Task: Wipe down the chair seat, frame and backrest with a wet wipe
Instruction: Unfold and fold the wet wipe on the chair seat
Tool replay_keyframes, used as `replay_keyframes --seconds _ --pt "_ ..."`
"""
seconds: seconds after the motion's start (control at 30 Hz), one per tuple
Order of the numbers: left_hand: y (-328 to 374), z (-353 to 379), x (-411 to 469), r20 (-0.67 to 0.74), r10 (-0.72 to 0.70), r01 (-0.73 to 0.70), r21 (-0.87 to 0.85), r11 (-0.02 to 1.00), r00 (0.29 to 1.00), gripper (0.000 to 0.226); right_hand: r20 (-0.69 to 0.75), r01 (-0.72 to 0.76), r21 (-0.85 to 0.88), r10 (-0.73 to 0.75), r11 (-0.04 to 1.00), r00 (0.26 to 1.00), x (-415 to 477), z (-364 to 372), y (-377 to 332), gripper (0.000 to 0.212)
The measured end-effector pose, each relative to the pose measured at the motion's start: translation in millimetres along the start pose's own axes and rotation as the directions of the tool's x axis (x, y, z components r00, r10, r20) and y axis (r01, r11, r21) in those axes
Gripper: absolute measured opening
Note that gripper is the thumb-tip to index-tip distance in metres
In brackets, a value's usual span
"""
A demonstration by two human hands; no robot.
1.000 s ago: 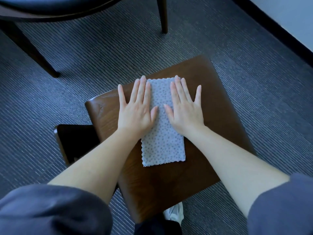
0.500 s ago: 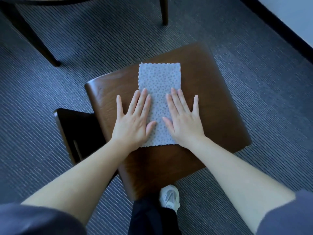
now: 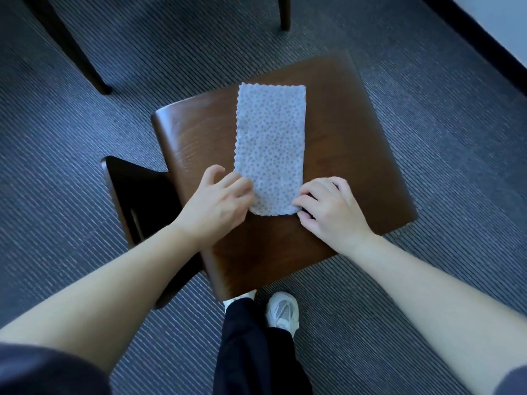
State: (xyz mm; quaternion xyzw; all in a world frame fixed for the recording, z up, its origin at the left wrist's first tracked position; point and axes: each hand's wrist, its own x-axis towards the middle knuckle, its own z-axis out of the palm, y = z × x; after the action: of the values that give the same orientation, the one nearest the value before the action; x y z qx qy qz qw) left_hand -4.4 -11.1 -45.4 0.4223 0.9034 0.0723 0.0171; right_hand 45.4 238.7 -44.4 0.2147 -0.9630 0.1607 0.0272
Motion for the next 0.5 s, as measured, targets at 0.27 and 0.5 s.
replay_keyframes --seconds 0.27,0.5 --pt "20.2 -49.6 -9.9 0.303 -0.431 0.522 -0.595 0.612 0.850 0.010 0.327 -0.543 0.540 0.435 0.643 0.839 -3.0 -34.8 -28.9 0.010" --pt "-2.8 -50.7 15.1 0.495 -0.625 0.731 -0.656 0.188 0.604 0.009 0.449 -0.719 0.586 0.589 0.374 0.672 36.9 -46.8 -23.5 0.005"
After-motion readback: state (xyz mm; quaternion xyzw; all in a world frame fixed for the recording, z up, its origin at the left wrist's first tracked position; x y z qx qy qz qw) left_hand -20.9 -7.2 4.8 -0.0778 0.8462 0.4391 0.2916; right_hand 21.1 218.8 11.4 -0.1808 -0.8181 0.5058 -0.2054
